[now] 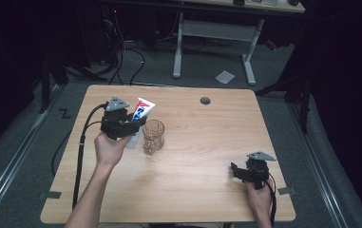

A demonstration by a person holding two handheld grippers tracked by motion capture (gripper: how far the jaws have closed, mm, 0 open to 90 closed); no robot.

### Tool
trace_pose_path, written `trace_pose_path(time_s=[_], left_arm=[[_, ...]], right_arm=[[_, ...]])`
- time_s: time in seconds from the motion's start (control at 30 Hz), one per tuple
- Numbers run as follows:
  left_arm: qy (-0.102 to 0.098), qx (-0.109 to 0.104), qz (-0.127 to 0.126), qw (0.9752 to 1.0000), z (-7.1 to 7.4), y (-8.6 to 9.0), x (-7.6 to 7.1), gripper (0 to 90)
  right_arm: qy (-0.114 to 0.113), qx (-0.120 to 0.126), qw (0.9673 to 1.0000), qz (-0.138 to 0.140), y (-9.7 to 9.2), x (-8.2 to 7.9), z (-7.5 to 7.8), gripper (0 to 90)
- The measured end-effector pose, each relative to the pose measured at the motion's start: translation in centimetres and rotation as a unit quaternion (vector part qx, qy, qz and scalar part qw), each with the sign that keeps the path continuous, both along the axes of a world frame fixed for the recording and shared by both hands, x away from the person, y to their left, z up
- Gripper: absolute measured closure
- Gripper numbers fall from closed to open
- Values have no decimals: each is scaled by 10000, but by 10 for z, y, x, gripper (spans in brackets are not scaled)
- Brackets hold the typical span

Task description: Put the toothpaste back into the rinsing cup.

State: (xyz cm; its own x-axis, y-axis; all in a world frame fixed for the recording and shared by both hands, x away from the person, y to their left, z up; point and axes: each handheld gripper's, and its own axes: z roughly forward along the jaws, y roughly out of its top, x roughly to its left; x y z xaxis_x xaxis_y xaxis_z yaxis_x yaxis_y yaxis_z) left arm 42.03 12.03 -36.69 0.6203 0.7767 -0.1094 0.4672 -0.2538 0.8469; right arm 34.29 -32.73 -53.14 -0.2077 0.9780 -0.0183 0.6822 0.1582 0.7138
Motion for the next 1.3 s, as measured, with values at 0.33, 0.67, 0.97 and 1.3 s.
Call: trace_pose_path(time_s=[0.33,0.67,0.97,1.3], left_arm=[[5,-223,-54,9997,-2,-10,12,633],[-136,-270,-123,9995,2,-25,26,629],[-50,-185,-84,9998,-7,-37,42,626],[-42,-274,1,9996,-17,-41,55,624]], right_arm=[[9,4,10000,-11,0,0,0,193],[14,-2,10000,-8,0,0,0,193],[8,2,10000,-8,0,0,0,193],[3,-1,10000,-1,0,0,0,193]])
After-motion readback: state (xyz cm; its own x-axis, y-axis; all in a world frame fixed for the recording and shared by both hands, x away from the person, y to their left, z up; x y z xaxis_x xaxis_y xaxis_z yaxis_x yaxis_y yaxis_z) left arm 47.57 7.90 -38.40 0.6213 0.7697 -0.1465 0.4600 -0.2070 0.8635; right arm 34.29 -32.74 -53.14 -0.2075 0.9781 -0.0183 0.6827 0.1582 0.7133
